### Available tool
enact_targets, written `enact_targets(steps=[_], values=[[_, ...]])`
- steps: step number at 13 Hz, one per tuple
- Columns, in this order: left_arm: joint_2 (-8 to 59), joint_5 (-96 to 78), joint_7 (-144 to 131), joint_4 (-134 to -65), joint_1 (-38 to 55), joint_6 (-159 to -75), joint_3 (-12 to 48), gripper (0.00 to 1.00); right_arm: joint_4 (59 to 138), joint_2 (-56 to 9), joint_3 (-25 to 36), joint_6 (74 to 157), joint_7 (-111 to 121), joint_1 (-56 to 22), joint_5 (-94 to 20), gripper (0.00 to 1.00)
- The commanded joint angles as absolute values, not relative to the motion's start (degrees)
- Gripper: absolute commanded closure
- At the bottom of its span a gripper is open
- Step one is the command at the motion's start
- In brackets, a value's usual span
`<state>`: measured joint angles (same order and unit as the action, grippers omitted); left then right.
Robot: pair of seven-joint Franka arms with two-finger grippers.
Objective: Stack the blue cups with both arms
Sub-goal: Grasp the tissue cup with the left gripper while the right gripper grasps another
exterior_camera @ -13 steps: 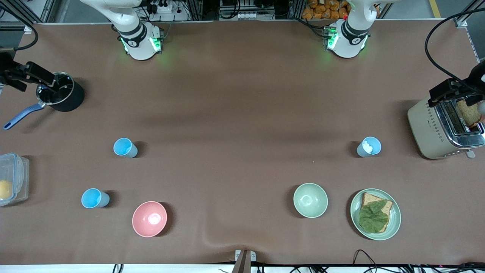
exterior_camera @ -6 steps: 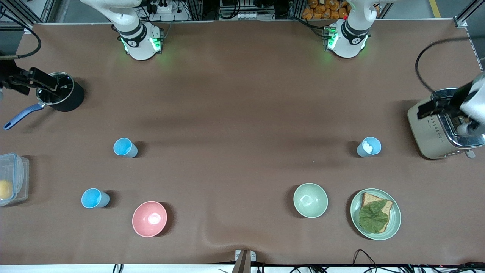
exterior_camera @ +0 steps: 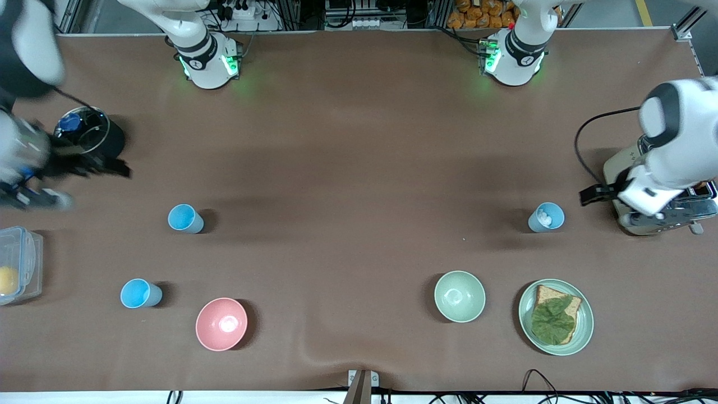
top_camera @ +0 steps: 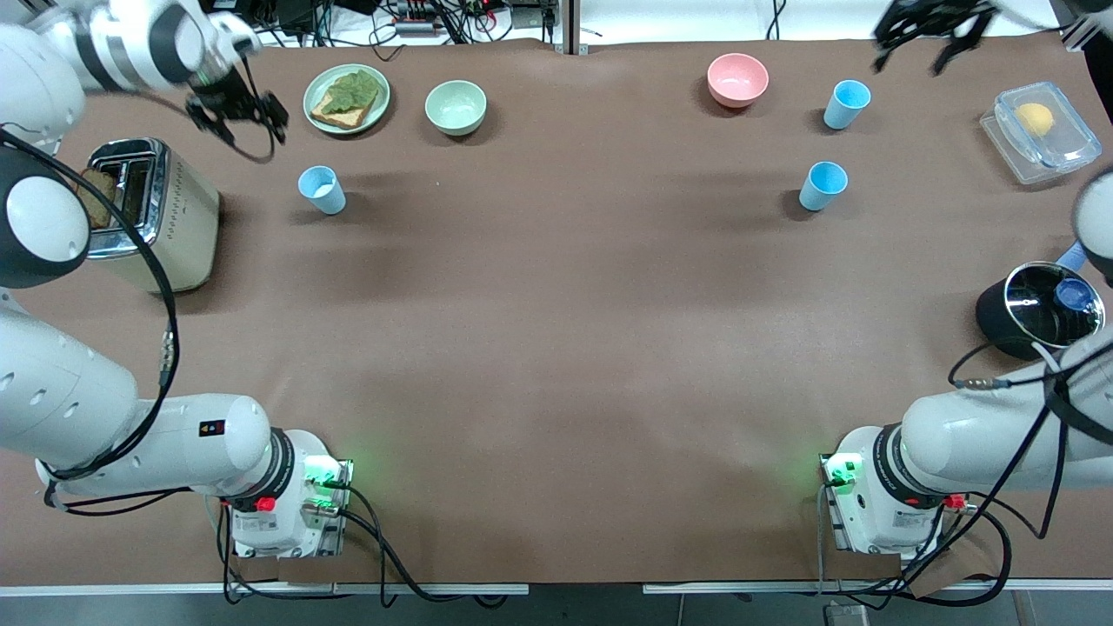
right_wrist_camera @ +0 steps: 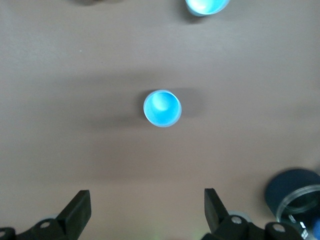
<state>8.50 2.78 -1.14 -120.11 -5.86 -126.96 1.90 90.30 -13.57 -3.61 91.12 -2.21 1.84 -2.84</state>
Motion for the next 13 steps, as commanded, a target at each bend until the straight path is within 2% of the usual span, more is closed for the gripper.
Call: enact_targets(steps=[1, 3, 6, 7, 8, 10, 12, 13], values=[[8.1, 2.2, -0.4, -125.3, -6.3, -133.0, 2.3, 0.00, 90.3, -20.1, -3.8, 95.5, -2.8, -2.3, -2.3, 0.00], [10.3, 2.2, -0.4, -125.3, -6.2, -134.5, 2.3, 0.00, 94.2, -22.0, -3.7, 99.6, -2.7, -4.8, -2.2, 0.00], [13.0, 2.2, -0.4, -125.2, -6.1, -136.1, 2.4, 0.01, 105.0, -22.1, -3.8, 112.6, -1.6, -6.9, 2.8, 0.00], [13.9, 2.2, -0.5, -124.8, -6.0, -136.2, 2.4, 0.07, 107.6, -22.0, -3.8, 117.3, -0.5, -7.8, 3.8, 0.00], [14.8, 2.1, -0.7, -124.4, -5.7, -136.7, 2.4, 0.07, 109.1, -22.1, -3.8, 119.4, -0.3, -8.4, 3.8, 0.00], [16.0, 2.0, -0.8, -124.3, -5.8, -138.1, 2.5, 0.08, 111.5, -21.9, -3.7, 119.6, -0.1, -8.4, 5.5, 0.00], [17.4, 2.1, -0.8, -123.8, -5.3, -139.3, 2.5, 0.11, 114.0, -21.4, -3.8, 119.7, -0.3, -8.4, 14.6, 0.00], [17.8, 2.1, -0.8, -123.2, -5.1, -139.3, 2.6, 0.13, 114.9, -21.2, -3.8, 119.9, -0.3, -8.5, 14.9, 0.00]])
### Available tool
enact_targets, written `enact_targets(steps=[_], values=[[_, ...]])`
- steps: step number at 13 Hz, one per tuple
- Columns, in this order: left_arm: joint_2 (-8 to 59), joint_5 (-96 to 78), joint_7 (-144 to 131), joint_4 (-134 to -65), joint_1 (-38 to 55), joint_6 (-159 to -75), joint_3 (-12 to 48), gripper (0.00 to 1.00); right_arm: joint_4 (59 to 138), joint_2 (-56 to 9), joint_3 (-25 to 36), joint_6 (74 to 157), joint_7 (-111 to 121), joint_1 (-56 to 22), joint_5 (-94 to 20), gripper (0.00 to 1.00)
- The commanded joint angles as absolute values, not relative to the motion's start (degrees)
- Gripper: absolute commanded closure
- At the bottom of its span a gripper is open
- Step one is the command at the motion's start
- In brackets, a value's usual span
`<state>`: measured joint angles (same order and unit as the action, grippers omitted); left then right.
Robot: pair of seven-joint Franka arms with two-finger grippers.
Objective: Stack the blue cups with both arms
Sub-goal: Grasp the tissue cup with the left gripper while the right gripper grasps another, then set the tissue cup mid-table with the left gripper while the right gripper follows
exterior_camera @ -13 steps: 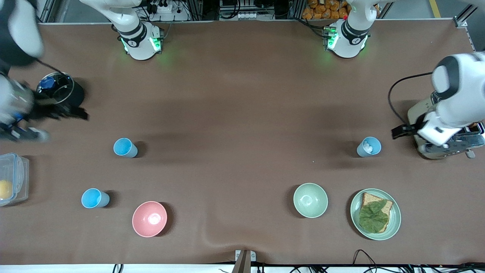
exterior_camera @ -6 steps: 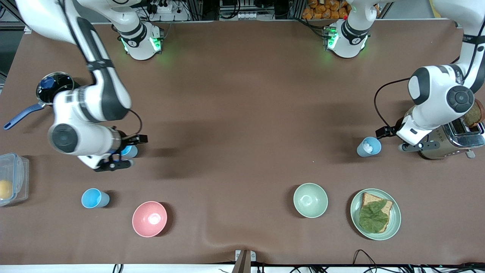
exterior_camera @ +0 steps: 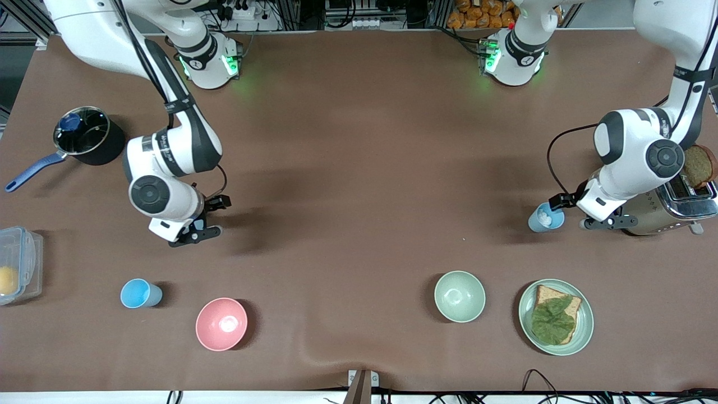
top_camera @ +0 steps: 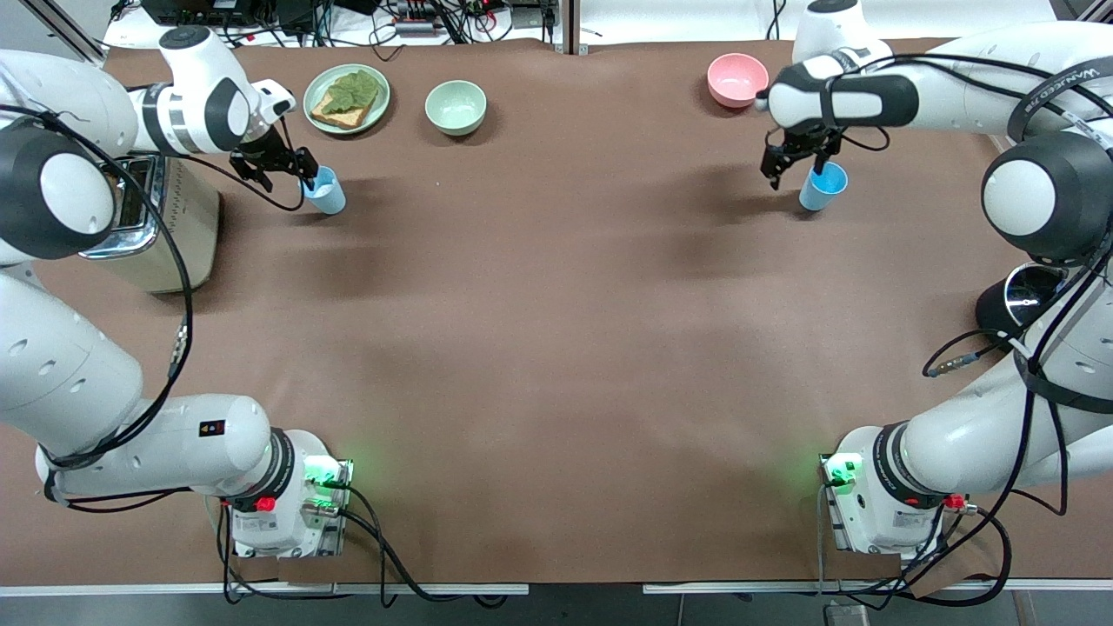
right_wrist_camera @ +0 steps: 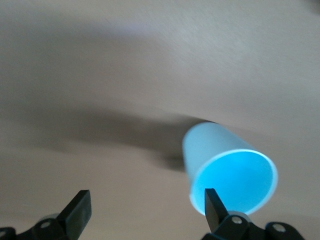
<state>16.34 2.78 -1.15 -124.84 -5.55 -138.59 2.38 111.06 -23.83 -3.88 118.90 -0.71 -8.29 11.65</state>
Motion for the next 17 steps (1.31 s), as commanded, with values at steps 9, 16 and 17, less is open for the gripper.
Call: enact_targets(steps=[9, 16, 17], values=[[20.6, 2.1, -1.0, -120.3, -4.9, -139.5, 3.0, 1.00, 120.0, -21.6, -3.7, 130.5, -0.2, -7.9, 22.9, 0.64], [19.8, 2.0, -14.0, -115.8, -4.8, -138.7, 16.8, 1.00, 120.1, -18.8, -3.7, 129.7, 2.4, -7.7, 26.6, 1.00], [19.9, 2.1, -19.1, -115.2, -3.6, -138.7, 19.3, 1.00, 119.7, -17.2, -3.7, 127.1, 3.9, -7.6, 26.5, 1.00]])
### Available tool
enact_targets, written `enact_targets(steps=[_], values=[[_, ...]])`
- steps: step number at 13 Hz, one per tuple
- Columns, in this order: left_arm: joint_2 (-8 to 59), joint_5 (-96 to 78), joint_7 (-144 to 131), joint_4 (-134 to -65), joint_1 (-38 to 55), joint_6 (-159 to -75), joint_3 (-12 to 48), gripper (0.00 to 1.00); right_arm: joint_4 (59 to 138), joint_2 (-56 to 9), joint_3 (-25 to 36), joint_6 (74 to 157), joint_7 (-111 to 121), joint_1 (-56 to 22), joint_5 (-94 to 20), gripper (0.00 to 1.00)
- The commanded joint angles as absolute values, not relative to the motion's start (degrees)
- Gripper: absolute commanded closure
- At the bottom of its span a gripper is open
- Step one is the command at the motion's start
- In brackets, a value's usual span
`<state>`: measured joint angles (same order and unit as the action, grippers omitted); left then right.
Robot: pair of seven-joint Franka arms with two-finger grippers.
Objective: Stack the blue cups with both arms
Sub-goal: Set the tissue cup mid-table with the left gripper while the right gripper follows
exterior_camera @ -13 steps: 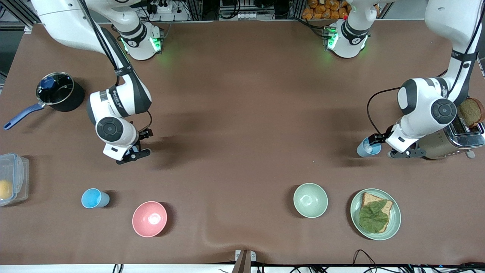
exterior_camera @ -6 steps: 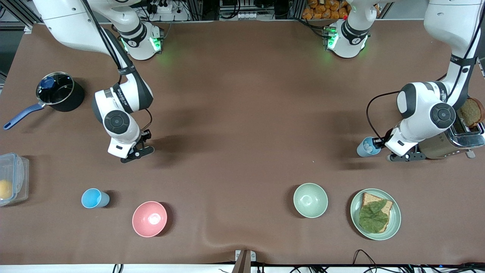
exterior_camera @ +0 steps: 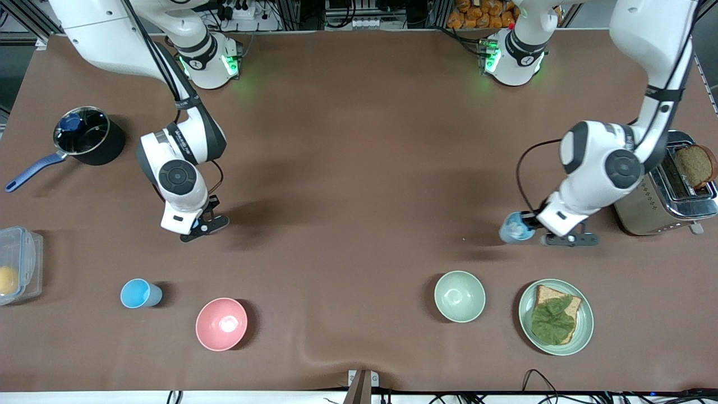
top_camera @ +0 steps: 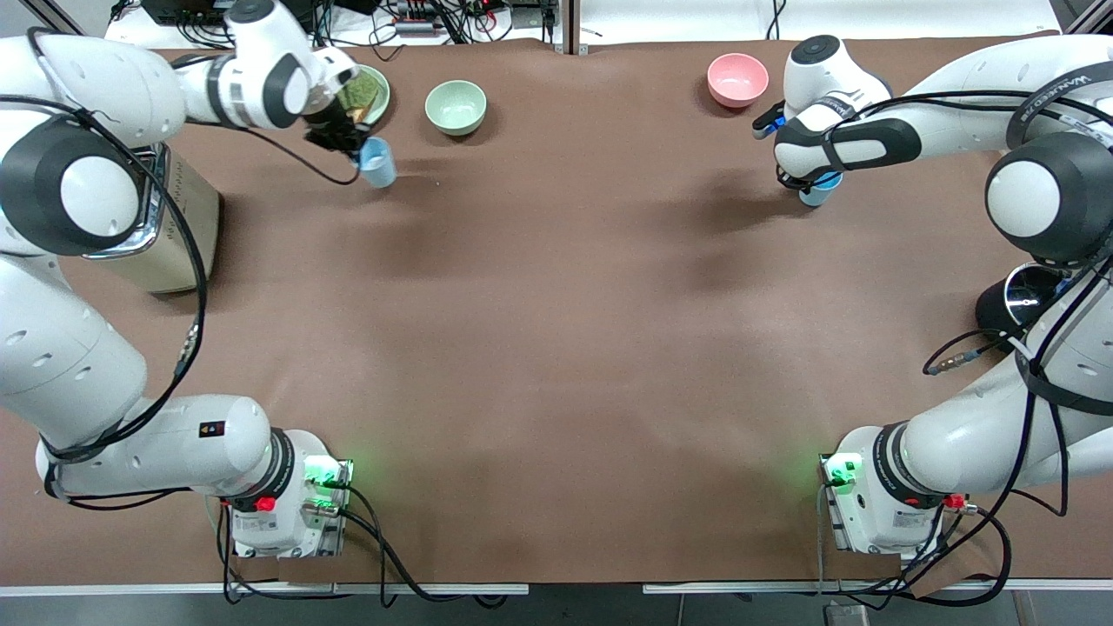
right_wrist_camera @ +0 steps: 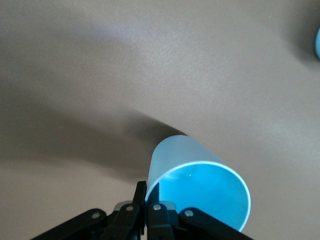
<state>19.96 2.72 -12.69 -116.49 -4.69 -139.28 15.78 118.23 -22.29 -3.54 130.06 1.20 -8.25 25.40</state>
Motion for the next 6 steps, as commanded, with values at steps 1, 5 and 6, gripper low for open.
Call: enact_targets(steps=[1, 5, 6], values=[[20.4, 2.3, -24.4, -115.1, -0.9, -138.2, 20.4, 1.00, 118.7, -15.7, -3.8, 123.9, 3.9, -7.6, 26.5, 1.00], [26.1, 3.0, -46.6, -108.7, 14.5, -137.7, 20.3, 1.00, 112.2, -15.1, -3.9, 117.1, 3.1, -7.6, 17.6, 1.00], [28.6, 3.0, -50.9, -106.2, 18.9, -137.7, 19.9, 1.00, 110.4, -14.7, -3.8, 115.4, 3.1, -7.7, 11.7, 1.00]])
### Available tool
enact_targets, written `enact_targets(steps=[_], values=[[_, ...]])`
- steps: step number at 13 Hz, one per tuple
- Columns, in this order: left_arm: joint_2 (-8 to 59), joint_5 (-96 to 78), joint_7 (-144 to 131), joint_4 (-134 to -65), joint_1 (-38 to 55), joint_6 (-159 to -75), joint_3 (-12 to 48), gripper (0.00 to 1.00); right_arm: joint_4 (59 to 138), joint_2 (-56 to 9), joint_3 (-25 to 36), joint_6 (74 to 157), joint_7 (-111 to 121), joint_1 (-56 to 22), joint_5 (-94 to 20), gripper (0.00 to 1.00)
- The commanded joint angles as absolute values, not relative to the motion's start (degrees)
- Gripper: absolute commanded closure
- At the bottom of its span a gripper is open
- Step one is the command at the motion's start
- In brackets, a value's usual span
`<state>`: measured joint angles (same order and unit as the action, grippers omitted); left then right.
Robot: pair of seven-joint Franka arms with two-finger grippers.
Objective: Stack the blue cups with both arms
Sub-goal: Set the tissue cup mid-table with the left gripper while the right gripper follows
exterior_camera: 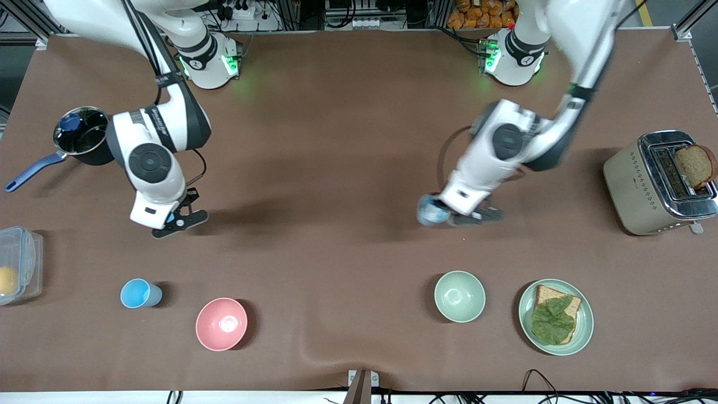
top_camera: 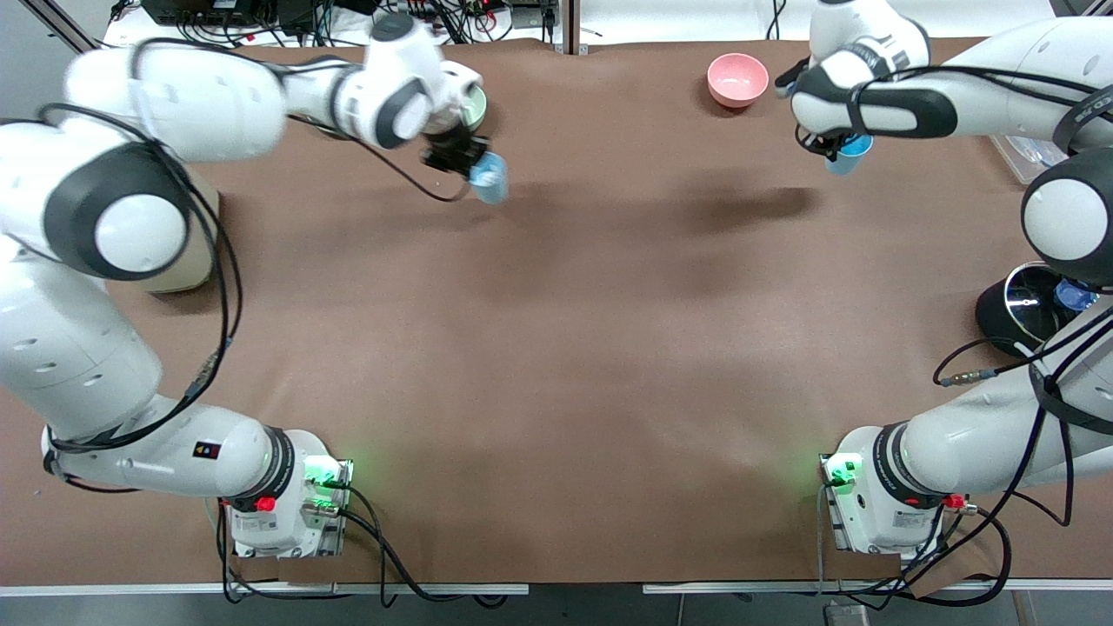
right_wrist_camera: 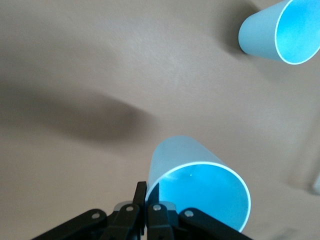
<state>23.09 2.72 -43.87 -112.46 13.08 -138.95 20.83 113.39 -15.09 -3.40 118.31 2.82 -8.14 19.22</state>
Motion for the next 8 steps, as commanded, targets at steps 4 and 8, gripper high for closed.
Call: enact_targets(steps=[4, 8], values=[[36.5, 3.0, -61.2, -97.1, 29.8, -137.6, 16.7, 1.00, 105.5, -12.4, -4.3, 107.4, -7.4, -10.2, 3.4, 1.00], [38.5, 3.0, -61.9, -95.8, 37.2, -137.6, 11.2, 0.87, 104.9, -9.0, -4.3, 105.3, -17.8, -13.5, -1.6, 1.00]])
